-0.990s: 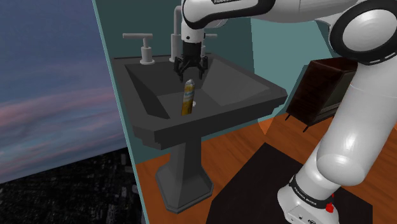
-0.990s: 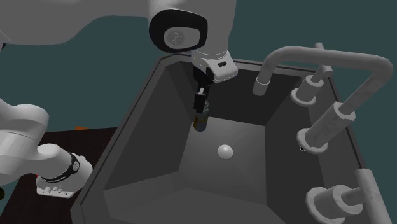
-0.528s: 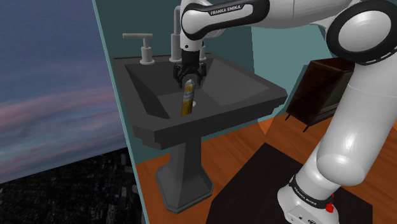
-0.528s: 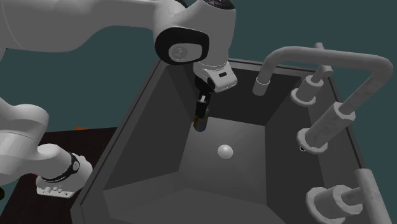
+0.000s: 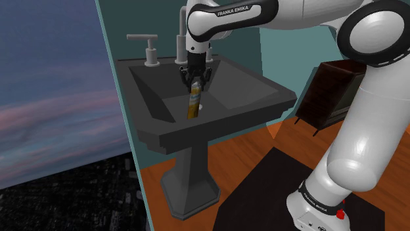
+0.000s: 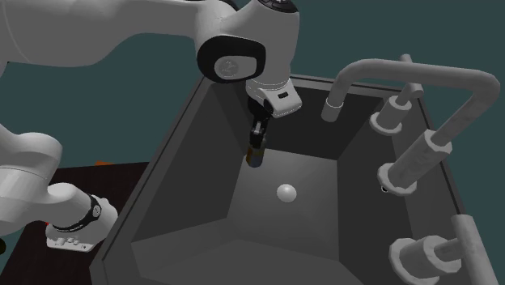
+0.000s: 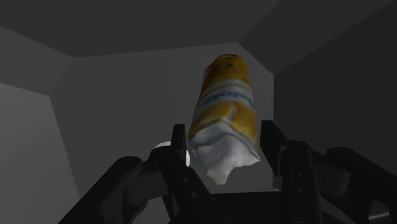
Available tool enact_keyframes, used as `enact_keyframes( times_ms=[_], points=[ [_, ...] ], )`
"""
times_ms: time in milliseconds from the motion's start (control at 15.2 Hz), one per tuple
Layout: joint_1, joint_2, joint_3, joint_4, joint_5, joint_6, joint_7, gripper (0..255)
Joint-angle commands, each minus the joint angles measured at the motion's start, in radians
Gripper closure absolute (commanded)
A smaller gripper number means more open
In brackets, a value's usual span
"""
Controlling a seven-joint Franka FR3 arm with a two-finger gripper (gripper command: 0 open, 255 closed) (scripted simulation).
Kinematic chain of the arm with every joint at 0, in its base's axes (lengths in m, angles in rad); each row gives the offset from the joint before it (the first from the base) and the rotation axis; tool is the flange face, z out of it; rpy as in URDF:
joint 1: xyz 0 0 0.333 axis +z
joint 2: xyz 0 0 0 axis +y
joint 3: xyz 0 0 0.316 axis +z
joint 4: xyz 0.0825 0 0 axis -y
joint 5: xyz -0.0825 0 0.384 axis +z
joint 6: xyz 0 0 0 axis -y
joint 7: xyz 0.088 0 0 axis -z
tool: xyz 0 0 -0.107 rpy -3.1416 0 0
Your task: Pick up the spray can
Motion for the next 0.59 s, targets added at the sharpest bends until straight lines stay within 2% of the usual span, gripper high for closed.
enact_keyframes(
  times_ms=[0, 528],
  points=[
    [0.000, 0.000, 0.000, -0.001, 0.000, 0.000, 0.000, 255],
    [0.001, -0.003, 0.001, 0.089, 0.000, -0.094, 0.001, 255]
  ],
)
